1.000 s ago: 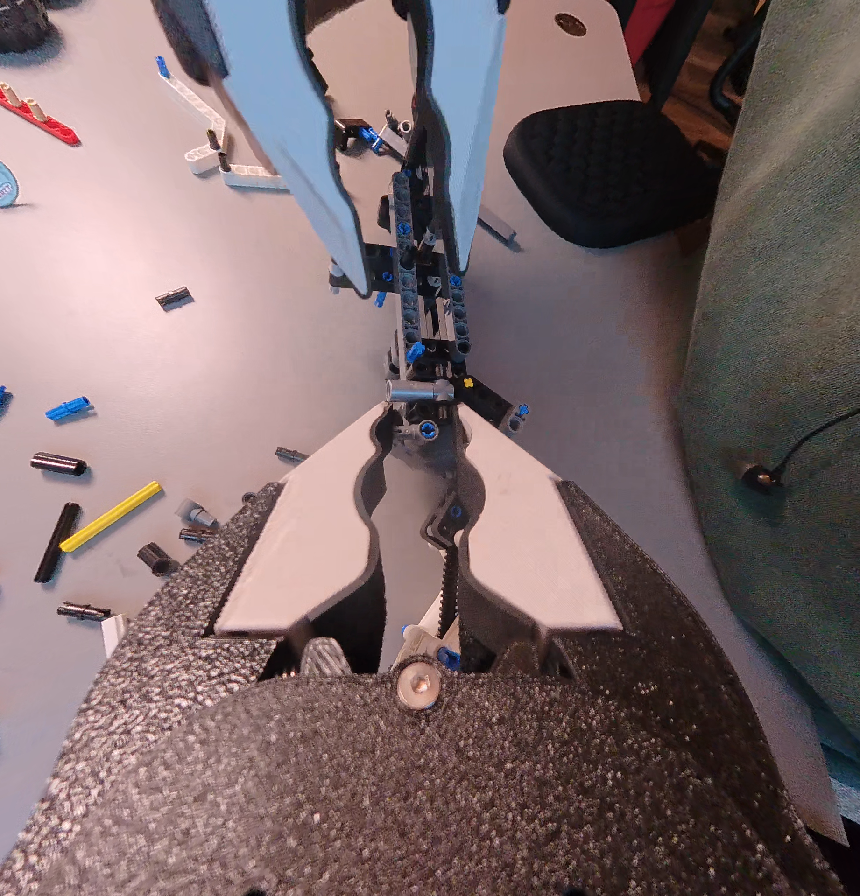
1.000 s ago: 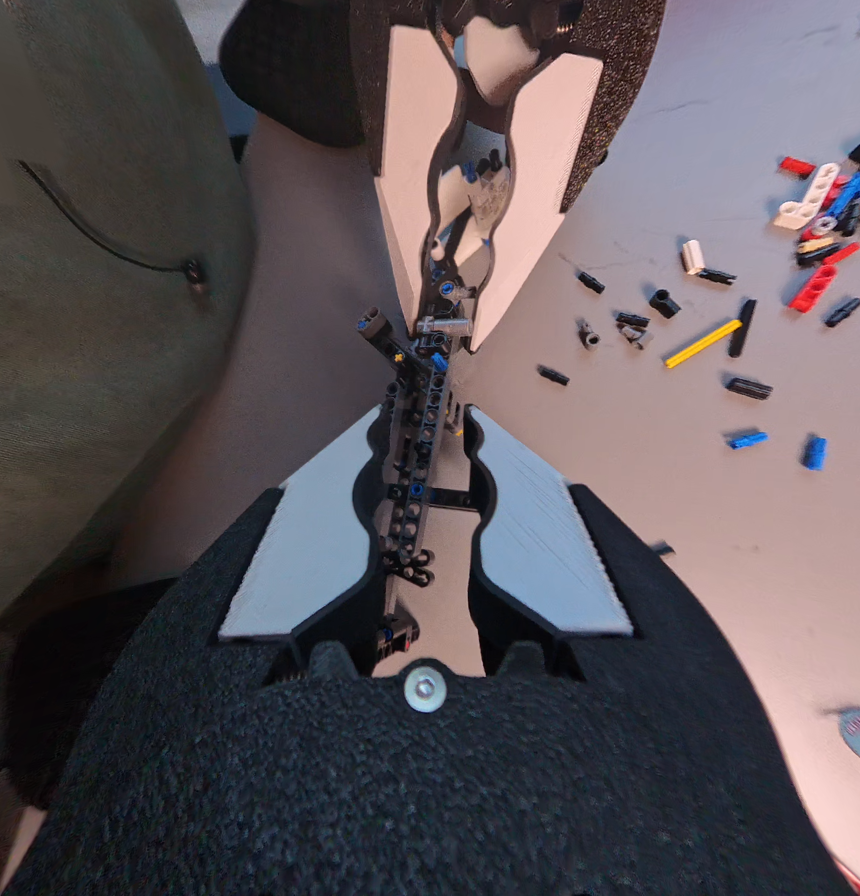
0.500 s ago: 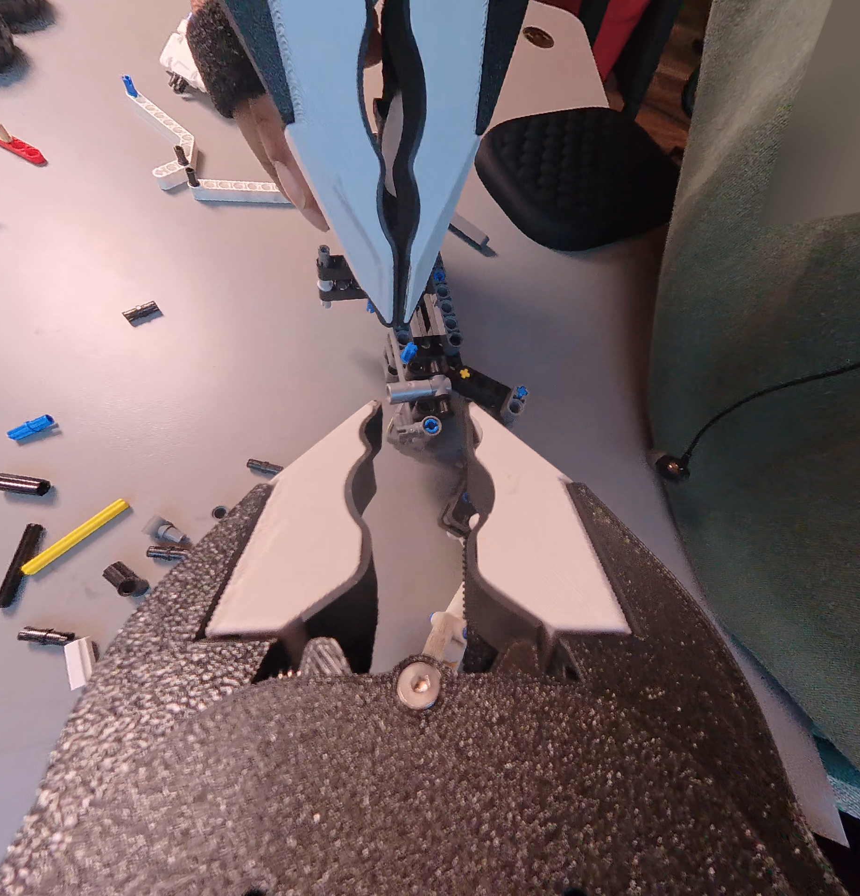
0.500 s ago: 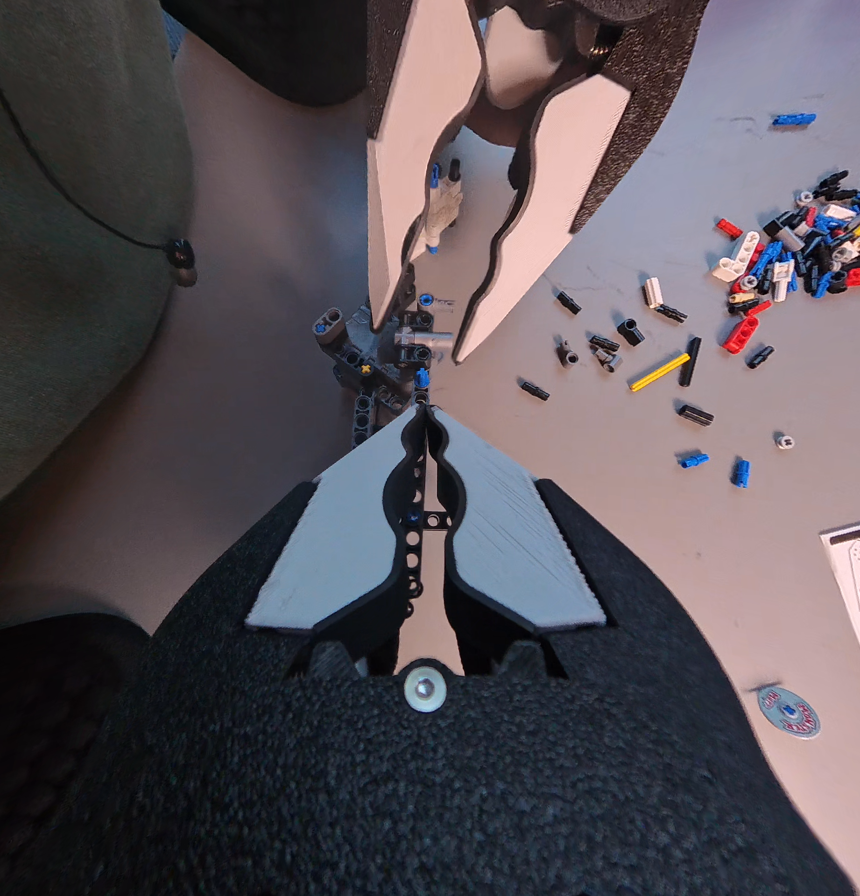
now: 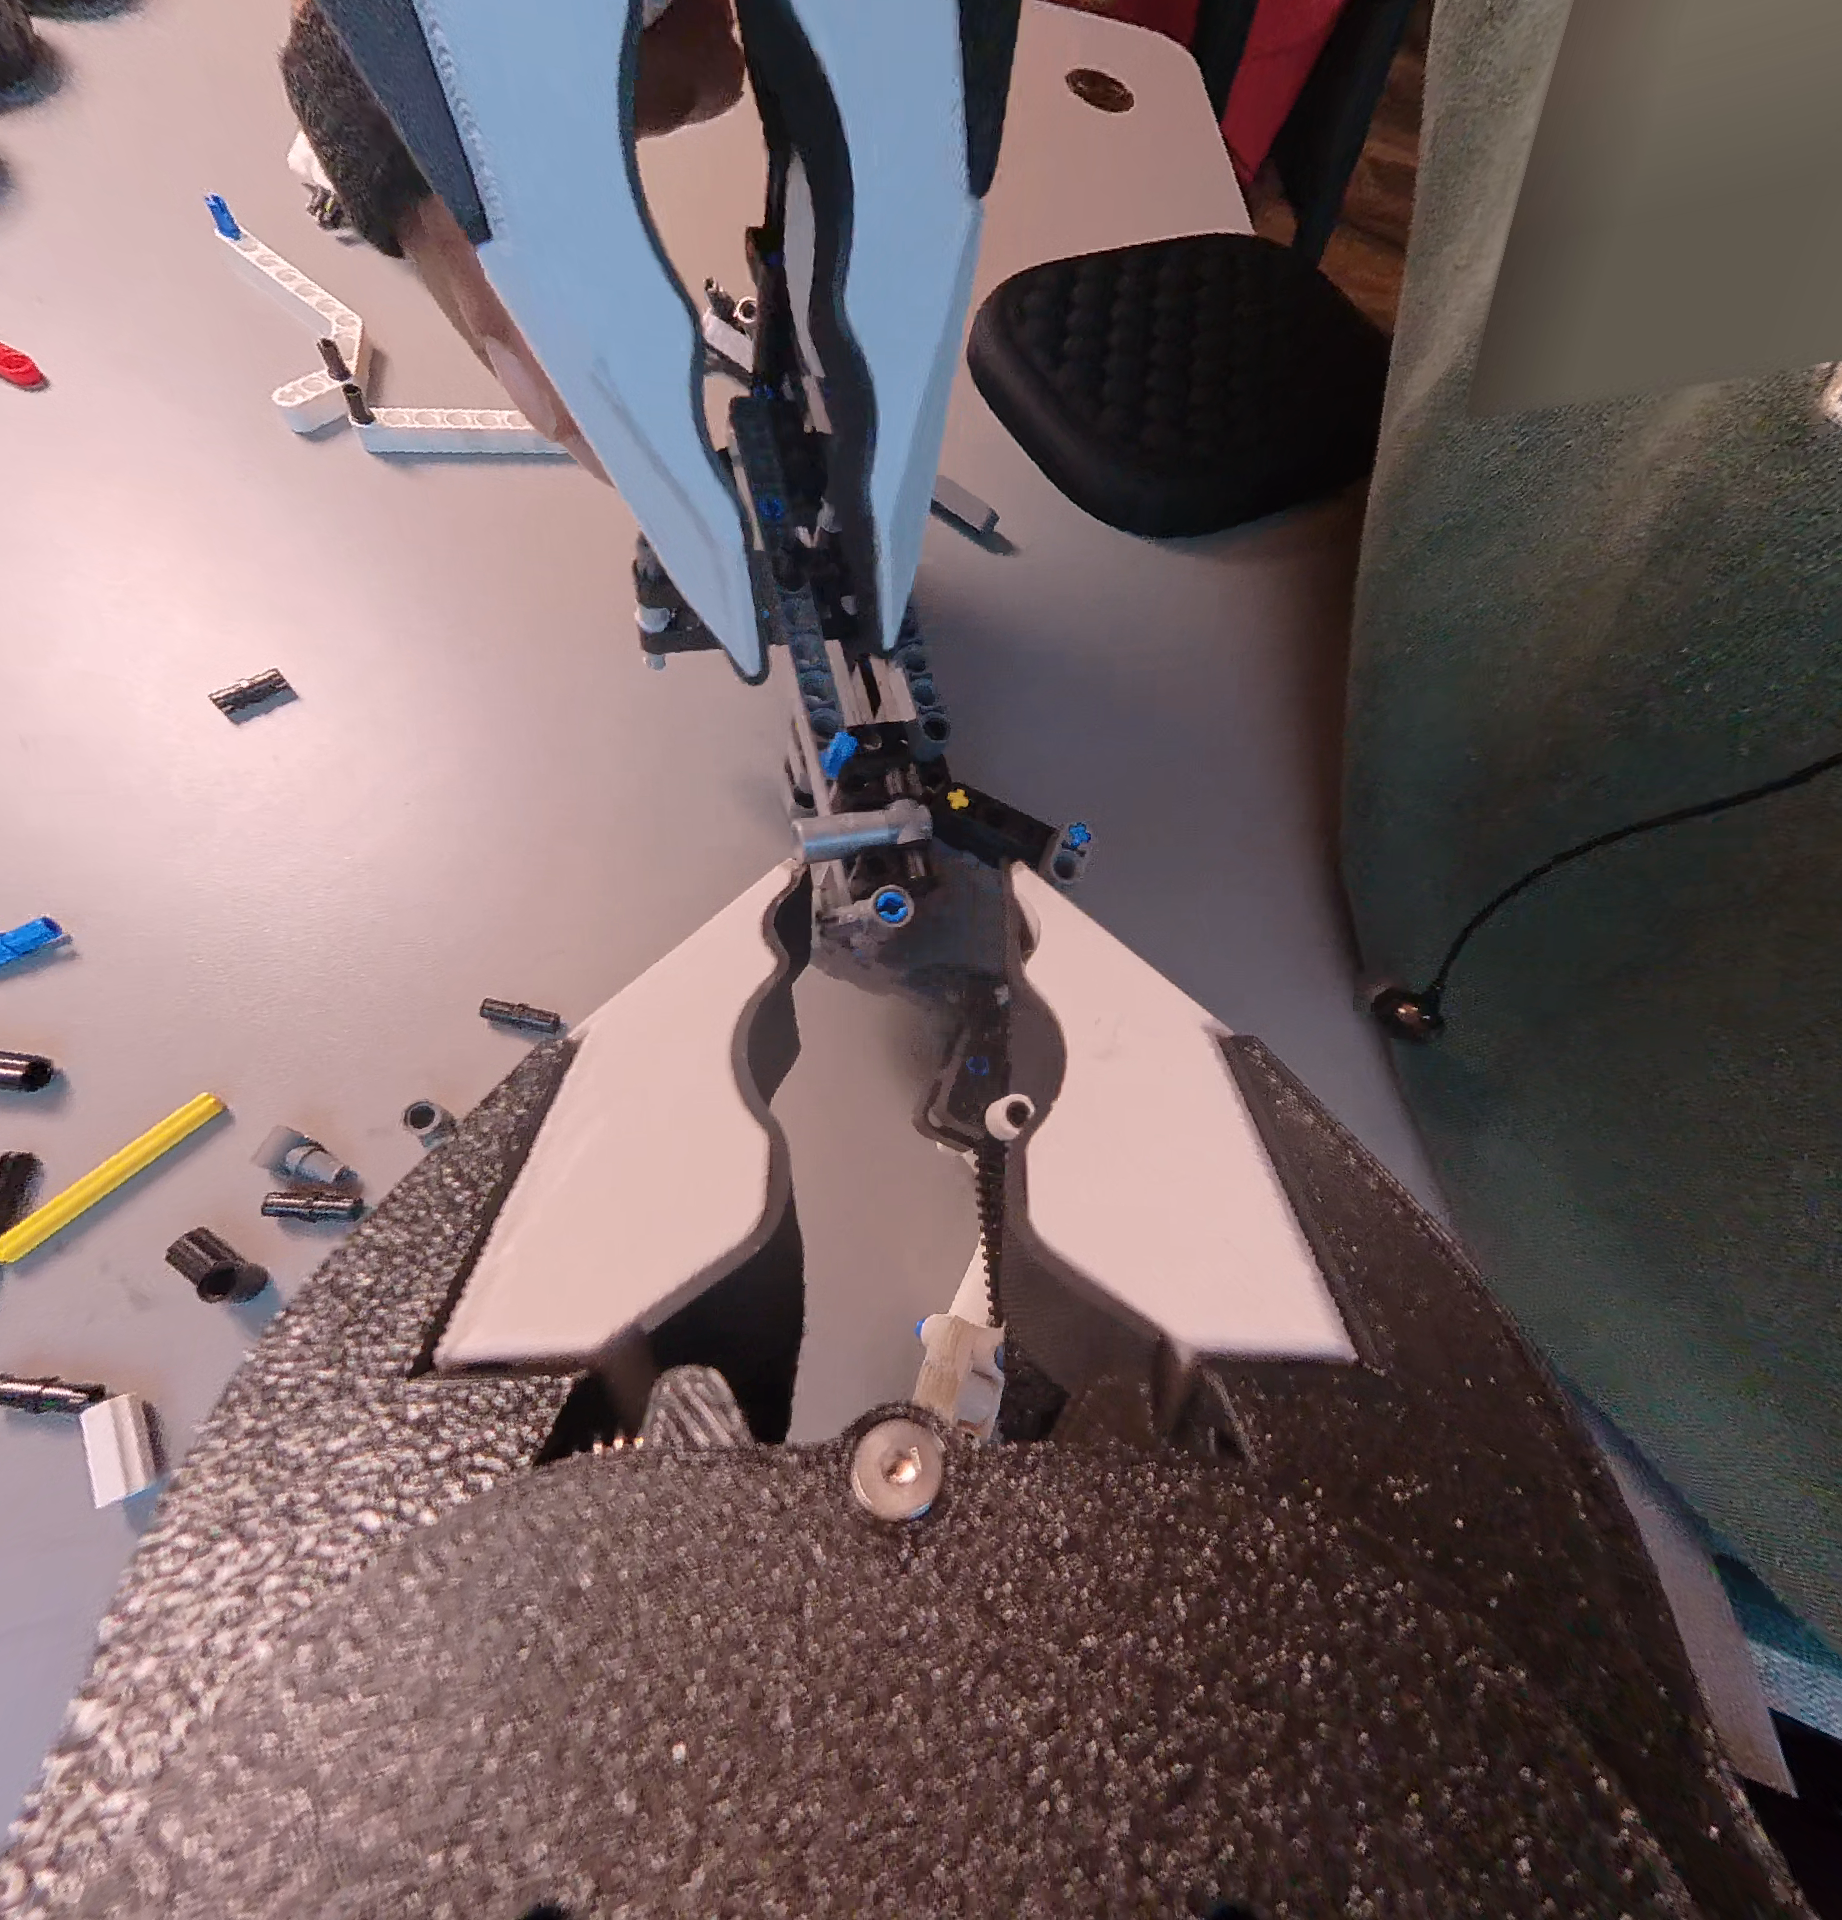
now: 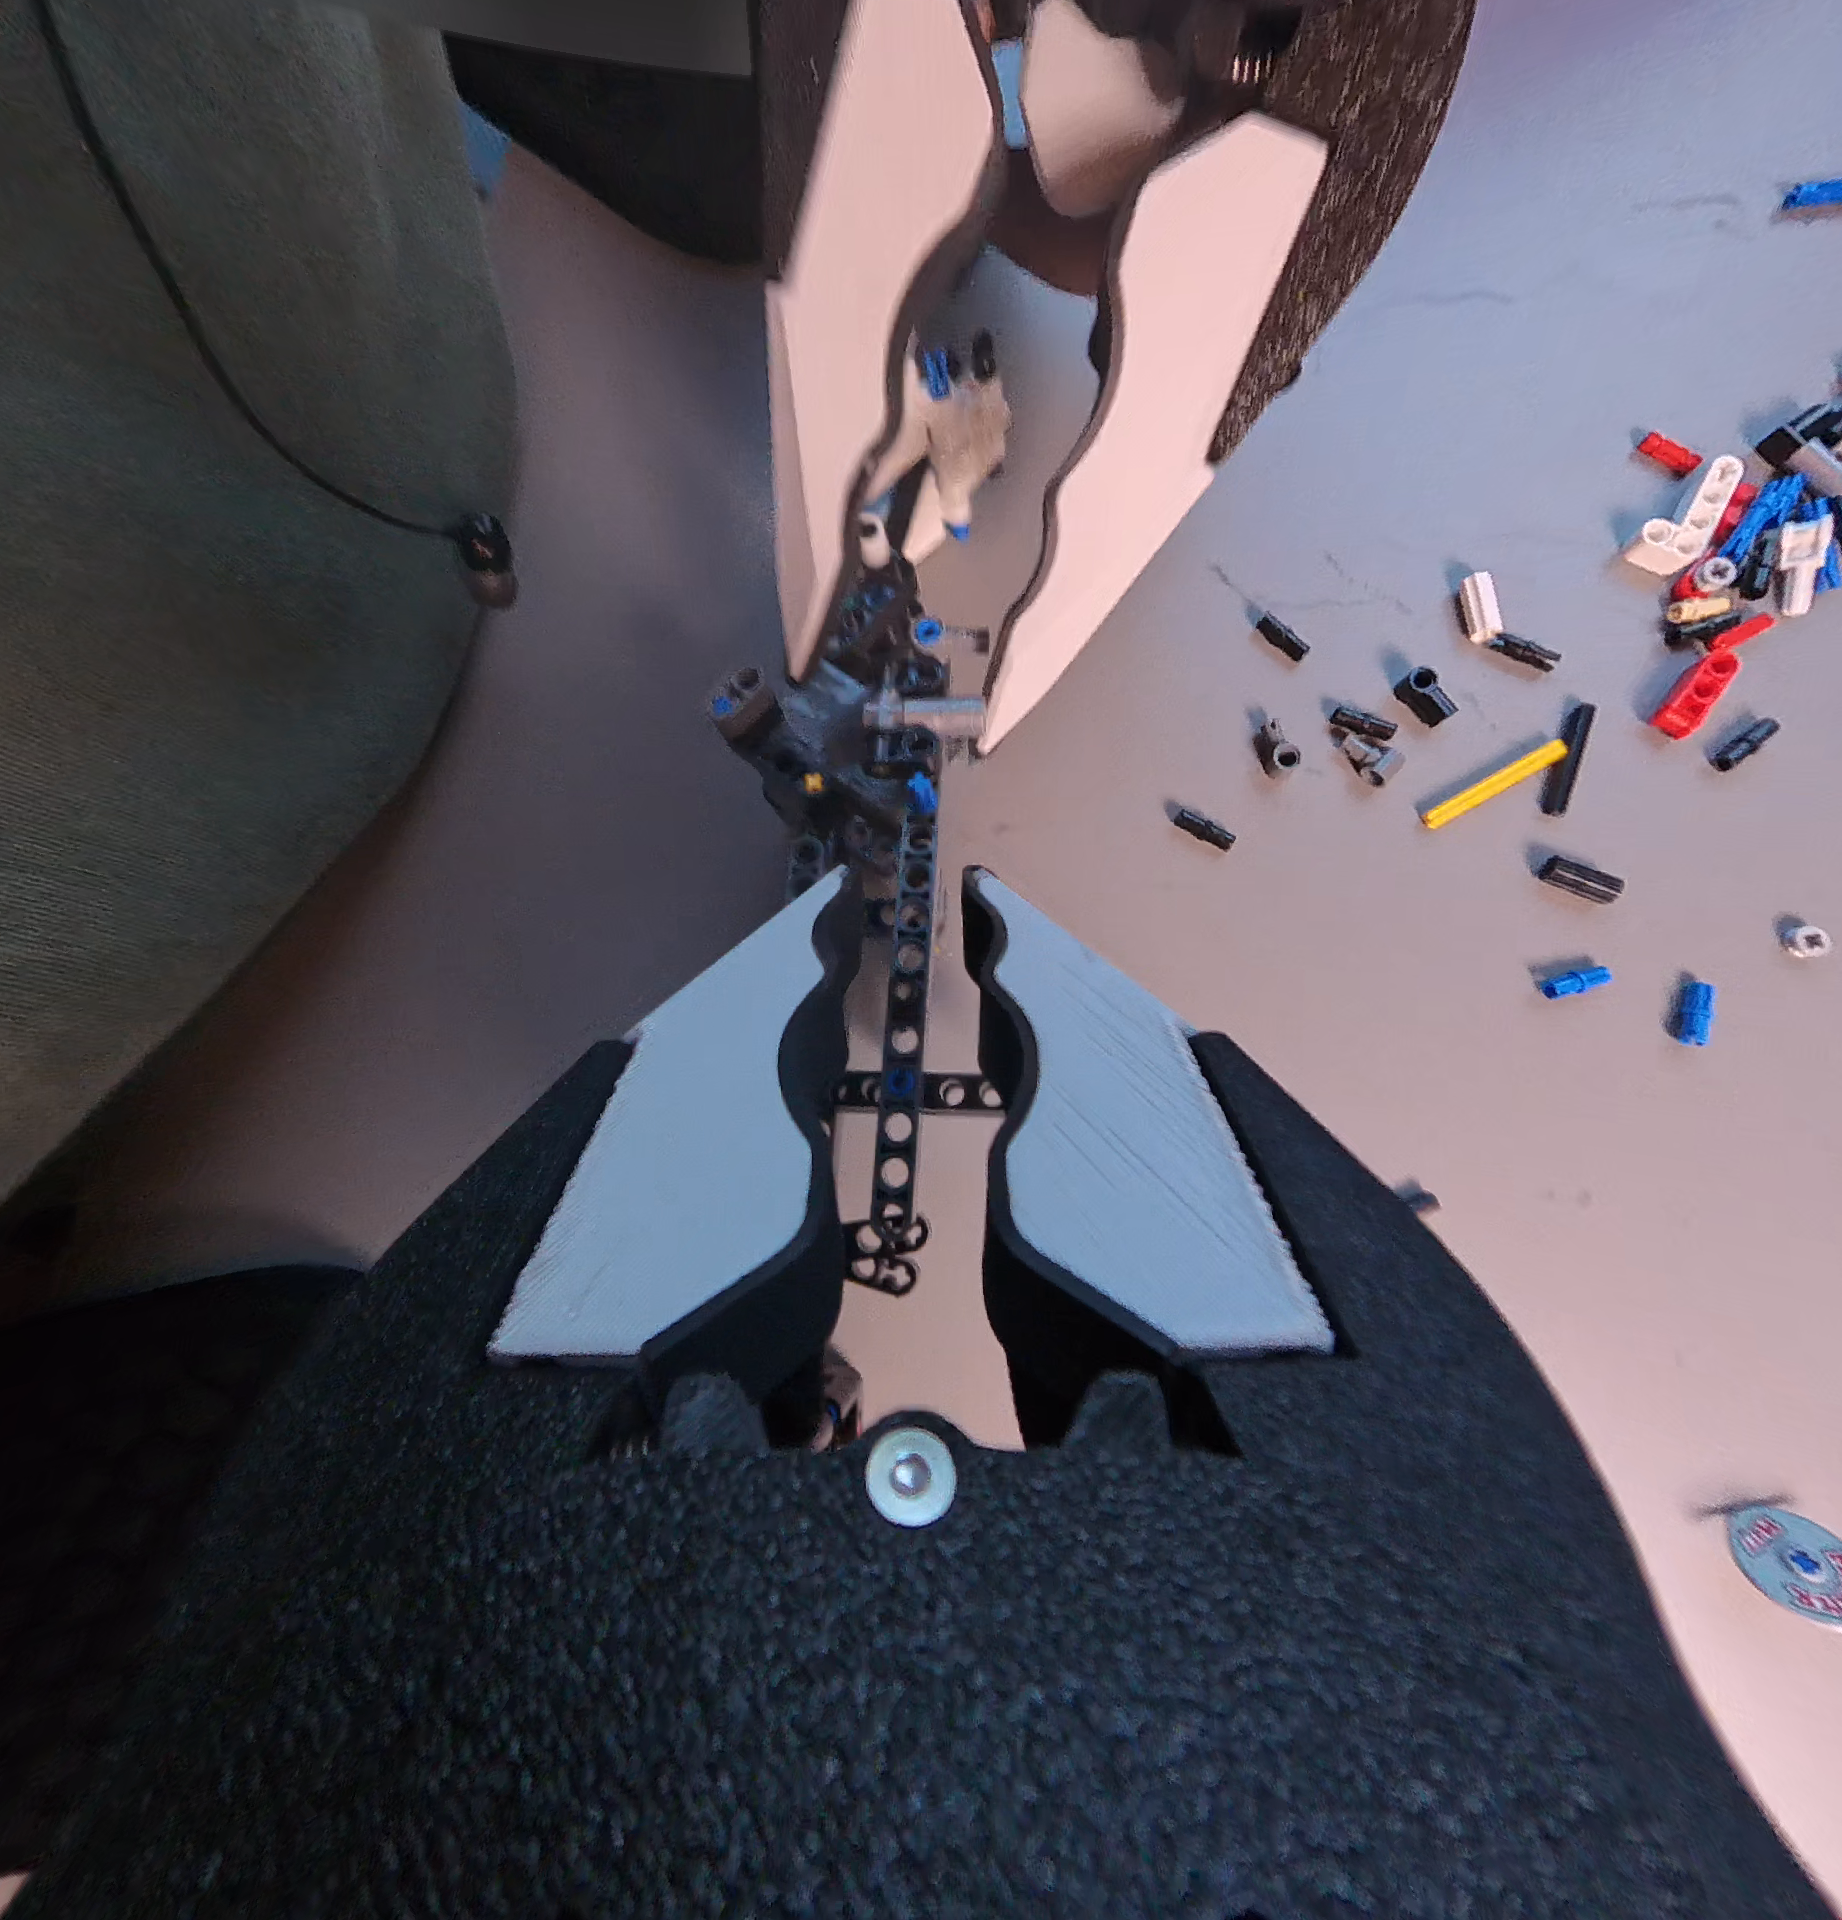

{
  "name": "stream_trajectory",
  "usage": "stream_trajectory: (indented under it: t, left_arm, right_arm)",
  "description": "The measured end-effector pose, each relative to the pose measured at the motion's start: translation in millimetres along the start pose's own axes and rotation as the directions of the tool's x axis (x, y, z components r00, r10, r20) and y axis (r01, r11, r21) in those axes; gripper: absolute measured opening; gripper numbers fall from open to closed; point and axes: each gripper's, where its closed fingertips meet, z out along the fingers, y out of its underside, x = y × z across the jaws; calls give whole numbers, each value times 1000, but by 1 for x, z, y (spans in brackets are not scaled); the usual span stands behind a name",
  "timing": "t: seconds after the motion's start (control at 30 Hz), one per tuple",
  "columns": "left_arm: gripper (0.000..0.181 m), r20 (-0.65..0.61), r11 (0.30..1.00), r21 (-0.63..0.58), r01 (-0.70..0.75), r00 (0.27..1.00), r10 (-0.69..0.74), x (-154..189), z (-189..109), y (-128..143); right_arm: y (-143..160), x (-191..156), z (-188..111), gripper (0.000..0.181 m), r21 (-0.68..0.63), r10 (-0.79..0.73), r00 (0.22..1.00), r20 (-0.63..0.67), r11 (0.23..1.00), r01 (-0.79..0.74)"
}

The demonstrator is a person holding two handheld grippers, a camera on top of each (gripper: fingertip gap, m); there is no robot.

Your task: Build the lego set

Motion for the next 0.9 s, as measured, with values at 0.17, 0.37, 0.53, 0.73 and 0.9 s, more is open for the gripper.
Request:
stream_trajectory:
  t: [0.17,0.37,0.53,0.73,0.9]
  left_arm:
    - [70,-18,997,-74,10,1000,-11,7,7,11]
    - [63,-13,980,-186,-75,997,74,13,24,28]
    - [55,-26,983,-156,-95,995,92,14,26,27]
    - [55,-26,983,-135,-123,992,121,13,26,28]
    - [54,-22,983,-129,-128,992,126,13,27,28]
  right_arm:
    - [7,-2,13,8,-52,-36,999,-22,998,35]
    - [8,-11,16,7,-75,-76,997,-16,994,75]
    - [7,-12,17,16,-86,-84,996,-15,993,83]
    - [3,-11,17,8,-99,-98,995,-25,991,95]
    - [5,-10,19,7,-141,-94,995,-25,986,90]
